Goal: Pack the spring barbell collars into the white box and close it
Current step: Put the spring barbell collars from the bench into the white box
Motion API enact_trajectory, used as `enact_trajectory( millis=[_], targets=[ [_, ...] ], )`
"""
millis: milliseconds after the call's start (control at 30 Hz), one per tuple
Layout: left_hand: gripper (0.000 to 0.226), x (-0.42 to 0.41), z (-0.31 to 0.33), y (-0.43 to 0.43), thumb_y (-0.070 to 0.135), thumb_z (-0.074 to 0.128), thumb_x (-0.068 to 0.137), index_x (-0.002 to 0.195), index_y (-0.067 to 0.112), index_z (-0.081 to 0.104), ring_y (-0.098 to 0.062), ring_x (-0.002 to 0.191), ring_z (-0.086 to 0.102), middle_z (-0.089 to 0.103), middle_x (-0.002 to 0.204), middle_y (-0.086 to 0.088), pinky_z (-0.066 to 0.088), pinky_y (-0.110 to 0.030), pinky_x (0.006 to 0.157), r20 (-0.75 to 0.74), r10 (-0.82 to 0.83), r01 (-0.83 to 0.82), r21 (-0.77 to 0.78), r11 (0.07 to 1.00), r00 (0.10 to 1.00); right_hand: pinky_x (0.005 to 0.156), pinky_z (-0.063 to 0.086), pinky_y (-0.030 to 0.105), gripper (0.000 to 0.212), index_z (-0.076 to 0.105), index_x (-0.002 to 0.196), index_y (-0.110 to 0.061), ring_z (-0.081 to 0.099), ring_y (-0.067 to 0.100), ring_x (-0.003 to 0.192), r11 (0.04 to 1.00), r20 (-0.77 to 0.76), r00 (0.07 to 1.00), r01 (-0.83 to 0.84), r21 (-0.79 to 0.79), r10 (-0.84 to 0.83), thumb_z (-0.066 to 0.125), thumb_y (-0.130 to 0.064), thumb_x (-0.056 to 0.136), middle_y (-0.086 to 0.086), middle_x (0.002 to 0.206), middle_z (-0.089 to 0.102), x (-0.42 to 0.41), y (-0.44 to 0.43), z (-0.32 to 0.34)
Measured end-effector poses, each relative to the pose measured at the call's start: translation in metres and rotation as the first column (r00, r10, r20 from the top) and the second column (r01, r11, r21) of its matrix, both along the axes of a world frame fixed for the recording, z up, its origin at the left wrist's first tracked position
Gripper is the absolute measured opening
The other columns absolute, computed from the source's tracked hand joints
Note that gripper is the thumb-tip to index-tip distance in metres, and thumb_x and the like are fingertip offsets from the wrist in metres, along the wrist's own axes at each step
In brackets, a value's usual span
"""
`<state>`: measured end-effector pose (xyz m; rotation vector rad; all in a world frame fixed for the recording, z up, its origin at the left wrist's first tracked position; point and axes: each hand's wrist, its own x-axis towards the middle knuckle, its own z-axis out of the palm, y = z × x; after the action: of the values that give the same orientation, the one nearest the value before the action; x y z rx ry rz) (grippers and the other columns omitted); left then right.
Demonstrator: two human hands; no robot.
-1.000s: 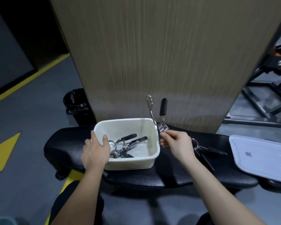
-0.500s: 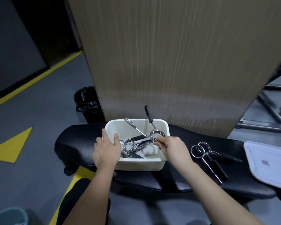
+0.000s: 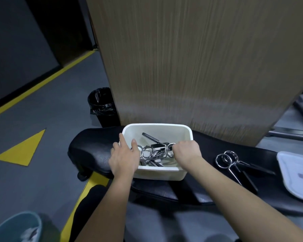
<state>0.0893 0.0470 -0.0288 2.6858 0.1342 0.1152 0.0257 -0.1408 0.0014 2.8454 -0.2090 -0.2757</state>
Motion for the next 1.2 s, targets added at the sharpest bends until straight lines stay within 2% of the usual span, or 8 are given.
enact_trajectory(
  millis=[267, 400, 533, 700, 933, 1033, 1100, 1200],
  targets=[
    [0.068, -0.001, 0.001, -0.001, 0.058, 0.021, 0.099, 0.157, 0.023, 0.016, -0.031, 0.121, 0.049, 0.048, 0.138, -0.013, 0.042, -0.045, 0.088, -0.001, -0.001, 0.001, 0.01, 1.0, 1.0, 0.068, 0.042, 0.029, 0.018, 0.07, 0.105, -0.02, 0.069, 0.025, 0.101, 0.979, -0.074, 0.982, -0.182, -0.094, 0.176, 0.058, -0.015, 0.092, 0.0, 0.107, 0.072, 0.001, 0.0, -0.004],
    [0.069, -0.003, -0.001, 0.002, 0.058, 0.023, 0.098, 0.158, 0.023, 0.015, -0.031, 0.119, 0.05, 0.05, 0.135, -0.012, 0.043, -0.044, 0.086, 0.007, 0.003, -0.003, 0.015, 1.0, 1.0, 0.075, 0.038, 0.031, 0.017, 0.075, 0.098, -0.021, 0.064, 0.027, 0.098, 0.947, 0.007, 0.957, -0.289, 0.141, 0.291, 0.063, -0.029, 0.089, 0.004, 0.096, 0.071, -0.001, -0.009, -0.014],
    [0.069, -0.004, -0.002, 0.002, 0.059, 0.022, 0.098, 0.158, 0.025, 0.014, -0.03, 0.12, 0.049, 0.049, 0.135, -0.011, 0.042, -0.044, 0.085, 0.007, -0.004, 0.004, 0.011, 1.0, 1.0, 0.076, 0.036, 0.028, 0.022, 0.074, 0.107, -0.045, 0.059, 0.022, 0.102, 0.9, -0.041, 0.944, -0.297, 0.319, 0.327, 0.062, -0.044, 0.089, -0.001, 0.097, 0.069, 0.0, -0.02, -0.018],
    [0.069, -0.001, -0.002, 0.001, 0.059, 0.022, 0.098, 0.158, 0.025, 0.014, -0.03, 0.122, 0.048, 0.048, 0.138, -0.011, 0.043, -0.045, 0.087, 0.004, -0.006, 0.006, 0.011, 1.0, 1.0, 0.095, 0.048, 0.039, 0.028, 0.072, 0.106, -0.02, 0.063, 0.026, 0.106, 0.973, -0.124, 0.968, -0.204, 0.112, 0.217, 0.05, -0.013, 0.089, 0.003, 0.112, 0.071, 0.005, -0.009, -0.025],
    [0.069, -0.001, -0.005, 0.001, 0.06, 0.02, 0.098, 0.158, 0.026, 0.013, -0.029, 0.121, 0.049, 0.048, 0.137, -0.01, 0.043, -0.046, 0.085, 0.003, -0.008, 0.008, 0.007, 1.0, 1.0, 0.093, 0.04, 0.034, 0.026, 0.067, 0.106, -0.02, 0.067, 0.024, 0.104, 0.985, -0.112, 0.98, -0.168, -0.047, 0.162, 0.051, -0.013, 0.087, 0.003, 0.111, 0.073, 0.005, -0.004, -0.024],
    [0.069, -0.001, -0.004, 0.001, 0.059, 0.02, 0.098, 0.157, 0.026, 0.014, -0.03, 0.122, 0.048, 0.048, 0.137, -0.011, 0.043, -0.046, 0.086, 0.0, -0.009, 0.009, 0.003, 1.0, 1.0, 0.087, 0.041, 0.034, 0.022, 0.07, 0.1, -0.02, 0.064, 0.026, 0.101, 0.991, 0.035, 0.991, -0.132, 0.035, 0.131, 0.053, -0.017, 0.086, 0.003, 0.105, 0.072, 0.003, -0.005, -0.025],
    [0.069, -0.001, -0.003, 0.001, 0.059, 0.021, 0.098, 0.157, 0.025, 0.014, -0.03, 0.122, 0.048, 0.048, 0.138, -0.011, 0.043, -0.045, 0.085, -0.001, -0.012, 0.012, 0.007, 1.0, 1.0, 0.08, 0.049, 0.035, 0.023, 0.074, 0.099, -0.018, 0.061, 0.027, 0.096, 0.971, 0.281, 0.959, -0.096, 0.218, 0.032, 0.055, -0.022, 0.086, 0.002, 0.099, 0.068, 0.0, -0.008, -0.028],
    [0.069, 0.002, -0.003, -0.001, 0.059, 0.022, 0.098, 0.157, 0.025, 0.015, -0.031, 0.122, 0.049, 0.048, 0.139, -0.012, 0.043, -0.045, 0.084, -0.011, -0.016, 0.016, 0.01, 1.0, 1.0, 0.071, 0.054, 0.036, 0.023, 0.076, 0.103, -0.017, 0.058, 0.024, 0.091, 0.879, 0.657, 0.732, -0.18, 0.442, -0.181, 0.061, -0.017, 0.085, -0.001, 0.096, 0.065, -0.018, -0.016, -0.034]
  ],
)
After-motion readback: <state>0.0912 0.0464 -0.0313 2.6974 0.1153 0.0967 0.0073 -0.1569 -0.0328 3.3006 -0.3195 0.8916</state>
